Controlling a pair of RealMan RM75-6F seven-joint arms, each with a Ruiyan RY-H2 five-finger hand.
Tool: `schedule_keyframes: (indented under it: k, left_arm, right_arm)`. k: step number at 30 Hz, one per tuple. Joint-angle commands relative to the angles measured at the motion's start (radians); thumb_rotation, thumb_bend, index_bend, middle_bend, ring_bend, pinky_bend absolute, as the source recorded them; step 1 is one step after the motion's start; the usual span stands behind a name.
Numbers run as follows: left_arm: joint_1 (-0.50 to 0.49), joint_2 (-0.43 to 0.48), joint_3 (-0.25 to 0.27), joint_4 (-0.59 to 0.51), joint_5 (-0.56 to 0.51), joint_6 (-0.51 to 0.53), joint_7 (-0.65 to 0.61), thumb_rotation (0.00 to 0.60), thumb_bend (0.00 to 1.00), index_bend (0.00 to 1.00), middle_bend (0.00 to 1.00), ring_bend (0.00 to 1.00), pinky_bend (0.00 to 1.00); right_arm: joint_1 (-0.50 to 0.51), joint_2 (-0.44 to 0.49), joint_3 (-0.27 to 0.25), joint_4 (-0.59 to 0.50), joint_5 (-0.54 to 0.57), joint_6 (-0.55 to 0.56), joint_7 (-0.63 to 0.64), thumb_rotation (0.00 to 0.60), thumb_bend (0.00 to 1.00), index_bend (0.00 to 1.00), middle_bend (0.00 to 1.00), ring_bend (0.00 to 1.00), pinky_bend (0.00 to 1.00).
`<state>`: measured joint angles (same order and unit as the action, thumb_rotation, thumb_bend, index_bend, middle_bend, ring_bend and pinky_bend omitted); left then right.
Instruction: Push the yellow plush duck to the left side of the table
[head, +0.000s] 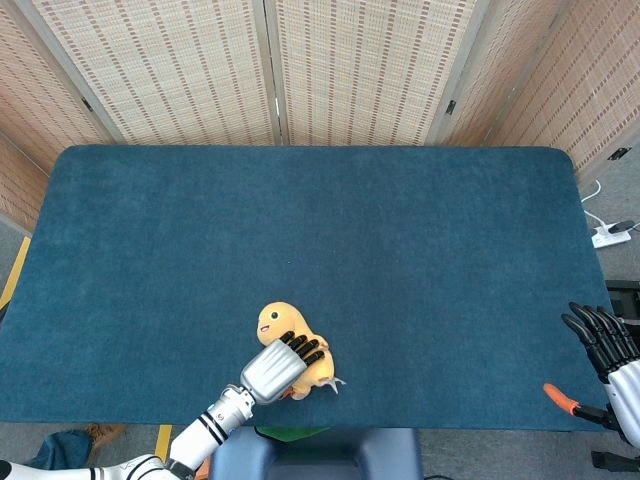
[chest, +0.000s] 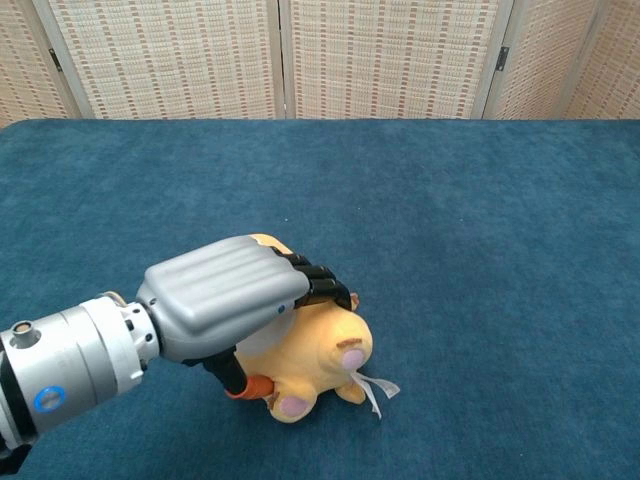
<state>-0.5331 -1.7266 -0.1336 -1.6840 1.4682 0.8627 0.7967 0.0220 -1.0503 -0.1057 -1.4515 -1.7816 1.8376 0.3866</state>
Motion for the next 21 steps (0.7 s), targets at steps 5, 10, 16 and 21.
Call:
schedule_keyframes:
  k: [5, 10, 16, 21]
  left_arm:
    - [-0.012, 0.011, 0.067, 0.111, 0.197, 0.176, -0.211, 0.6, 0.66, 0.75, 0.83, 0.69, 0.94]
    - [0.027, 0.139, 0.114, 0.086, 0.259, 0.282, -0.276, 0.6, 0.66, 0.75, 0.83, 0.69, 0.94]
    - [0.077, 0.273, 0.16, 0.115, 0.274, 0.373, -0.39, 0.6, 0.66, 0.76, 0.83, 0.69, 0.94]
    - [0.137, 0.324, 0.207, 0.226, 0.276, 0.447, -0.485, 0.6, 0.66, 0.76, 0.83, 0.69, 0.92]
  right_arm:
    - [-0.01, -0.006, 0.008, -0.001, -0.009, -0.001, -0.008, 0.6, 0.13, 0.0, 0.0, 0.0, 0.0]
    - [-0.013, -0.011, 0.011, -0.001, -0.017, -0.013, -0.026, 0.6, 0.13, 0.0, 0.0, 0.0, 0.0]
    - [-0.006, -0.019, 0.015, -0.014, -0.026, -0.046, -0.067, 0.6, 0.13, 0.0, 0.0, 0.0, 0.0]
    - [-0.007, -0.032, 0.02, -0.027, -0.027, -0.062, -0.107, 0.6, 0.13, 0.0, 0.0, 0.0, 0.0]
